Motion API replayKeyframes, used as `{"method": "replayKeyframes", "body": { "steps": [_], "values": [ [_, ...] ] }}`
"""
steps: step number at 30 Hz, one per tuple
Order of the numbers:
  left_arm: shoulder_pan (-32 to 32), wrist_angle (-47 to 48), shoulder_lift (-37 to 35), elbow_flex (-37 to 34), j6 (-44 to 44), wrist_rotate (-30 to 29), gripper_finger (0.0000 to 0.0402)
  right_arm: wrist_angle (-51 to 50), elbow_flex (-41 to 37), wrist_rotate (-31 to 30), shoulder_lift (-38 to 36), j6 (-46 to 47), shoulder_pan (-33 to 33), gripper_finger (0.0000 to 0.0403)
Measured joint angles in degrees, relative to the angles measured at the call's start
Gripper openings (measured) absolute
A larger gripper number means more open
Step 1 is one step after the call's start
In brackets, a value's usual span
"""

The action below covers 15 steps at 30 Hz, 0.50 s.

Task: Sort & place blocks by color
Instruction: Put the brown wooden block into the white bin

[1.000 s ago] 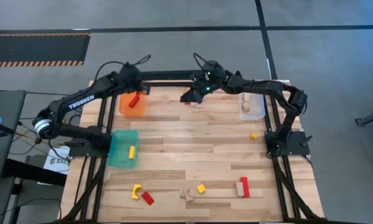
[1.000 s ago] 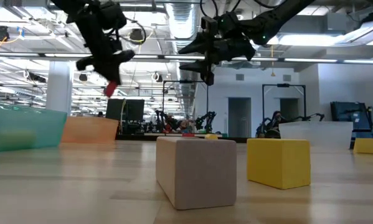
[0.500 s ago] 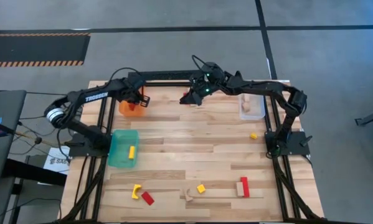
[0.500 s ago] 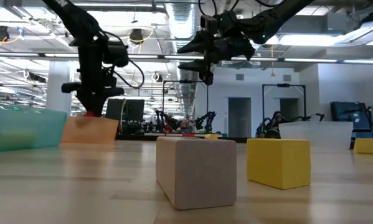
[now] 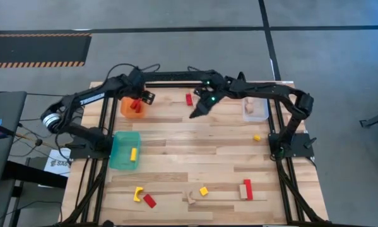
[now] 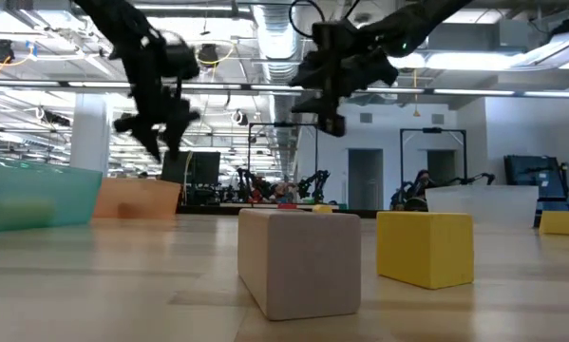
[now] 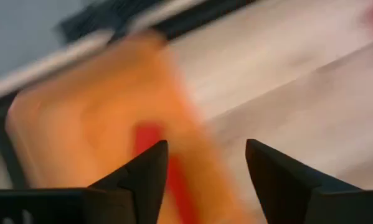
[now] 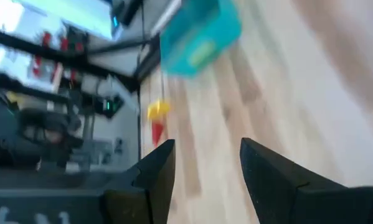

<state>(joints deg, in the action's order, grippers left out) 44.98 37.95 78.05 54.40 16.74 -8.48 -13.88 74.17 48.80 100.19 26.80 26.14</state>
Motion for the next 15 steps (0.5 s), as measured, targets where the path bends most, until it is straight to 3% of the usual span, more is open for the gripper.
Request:
{"method": "replayKeyframes", "body": {
  "steps": [3,6,12,15],
  "values": [
    [-1.30,-7.16,-4.48,0.16,-2.43,6.20,0.0218,-12.85,0.00,-3.54,-3.15,-3.75,-2.80,0.0192],
    [-3.39,-15.57,-6.90,0.23,-6.90,12.62,0.0221,-24.63,0.00,-11.47,-6.47,-3.57,-6.27,0.0185],
    [-6.76,-26.00,-5.90,0.23,-17.67,28.66,0.0221,-40.00,0.00,-26.36,-10.20,9.98,-15.27,0.0169],
    [-8.00,-28.01,-4.10,0.23,-19.95,35.11,0.0221,-44.45,-0.52,-29.27,-10.63,19.21,-20.93,0.0163]
  ]
}}
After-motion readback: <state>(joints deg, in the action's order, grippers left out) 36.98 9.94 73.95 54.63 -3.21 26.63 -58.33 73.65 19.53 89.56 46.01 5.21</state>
